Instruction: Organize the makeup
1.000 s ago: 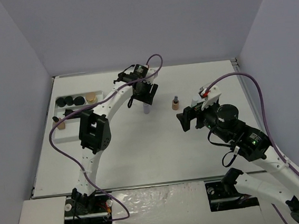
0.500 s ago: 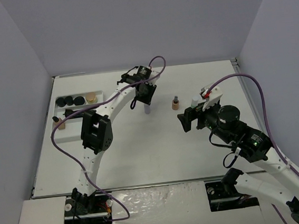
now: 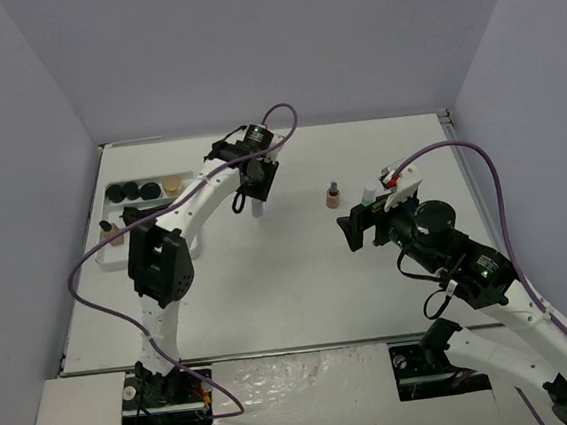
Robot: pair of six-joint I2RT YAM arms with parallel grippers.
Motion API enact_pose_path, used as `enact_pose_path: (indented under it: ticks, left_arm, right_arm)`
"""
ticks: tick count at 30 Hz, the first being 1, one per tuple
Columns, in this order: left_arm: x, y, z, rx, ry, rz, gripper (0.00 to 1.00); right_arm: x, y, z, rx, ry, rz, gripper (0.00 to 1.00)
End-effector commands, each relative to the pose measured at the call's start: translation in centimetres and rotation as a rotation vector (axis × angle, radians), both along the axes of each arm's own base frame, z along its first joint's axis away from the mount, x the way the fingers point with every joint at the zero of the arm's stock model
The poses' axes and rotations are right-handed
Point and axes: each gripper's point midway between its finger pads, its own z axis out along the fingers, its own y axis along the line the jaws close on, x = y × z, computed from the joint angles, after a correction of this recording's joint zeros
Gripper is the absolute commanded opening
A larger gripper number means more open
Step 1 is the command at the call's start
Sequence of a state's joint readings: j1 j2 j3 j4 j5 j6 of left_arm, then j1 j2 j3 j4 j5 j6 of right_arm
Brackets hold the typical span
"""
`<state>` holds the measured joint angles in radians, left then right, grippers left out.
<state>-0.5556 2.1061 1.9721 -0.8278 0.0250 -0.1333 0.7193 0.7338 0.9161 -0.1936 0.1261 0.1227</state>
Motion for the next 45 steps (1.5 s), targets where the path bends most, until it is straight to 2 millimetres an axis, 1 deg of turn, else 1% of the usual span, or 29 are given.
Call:
enact_pose_path:
  ticks: [1,2,4,6,9,13,15,16,20,21,26,28,30,38,45]
  left_arm:
    - [-0.7,6.6,9.3,-0.027,-0.196,0.187,0.0]
    - [-1.3,7.7,9.5,-0.024,-0.198,0.213,0.0]
    - [-2.1,10.9,10.7,-0.038,-0.227,0.297,0.0]
    - [-3.1,13.4,9.7,-0.036,-0.214,0.35,0.0]
    - [-4.0,17.6,9.8,-0.051,-0.231,0.45,0.0]
    - [-5.4,22.6,8.8,-0.038,-0.235,0.567,0.0]
    - [-5.6,24.9,8.3,-0.049,-0.252,0.631,0.0]
    - [-5.9,25.6,7.7,-0.058,-0.246,0.653,0.0]
    - [-5.6,29.4,6.9,-0.085,-0.293,0.769,0.0]
    - [-5.2,29.7,7.0,-0.101,-0.314,0.782,0.0]
    - [-5.0,32.5,4.8,-0.1,-0.321,0.869,0.0]
    - [-4.8,33.6,4.4,-0.102,-0.328,0.897,0.0]
    - [-4.6,34.2,4.3,-0.099,-0.331,0.911,0.0]
    - [-2.4,34.8,3.4,-0.112,-0.33,0.914,0.0]
    - [-1.3,35.0,2.7,-0.11,-0.307,0.913,0.0]
  right_arm:
    - [0.8,0.1,1.9,0.018,-0.064,-0.012,1.0]
    - [0.8,0.2,1.9,0.018,-0.065,-0.01,1.0]
    - [1.0,0.4,1.9,0.02,-0.07,-0.004,1.0]
    - [1.1,0.7,1.8,0.016,-0.066,0.006,1.0]
    - [1.3,1.2,1.6,0.014,-0.064,0.022,1.0]
    - [1.5,1.9,1.3,0.017,-0.06,0.045,1.0]
    - [1.6,2.2,1.3,0.022,-0.062,0.051,1.0]
    - [1.6,2.3,1.3,0.025,-0.063,0.056,1.0]
    - [1.6,2.6,0.9,0.028,-0.062,0.069,1.0]
    - [1.6,2.6,0.9,0.028,-0.063,0.069,1.0]
    - [1.4,2.5,0.9,0.027,-0.071,0.072,1.0]
    - [1.3,2.3,0.7,0.026,-0.071,0.07,1.0]
    - [1.2,2.2,0.5,0.025,-0.072,0.067,1.0]
    - [1.3,1.9,-0.1,0.011,-0.071,0.062,1.0]
    - [1.2,1.7,-0.1,0.013,-0.073,0.055,1.0]
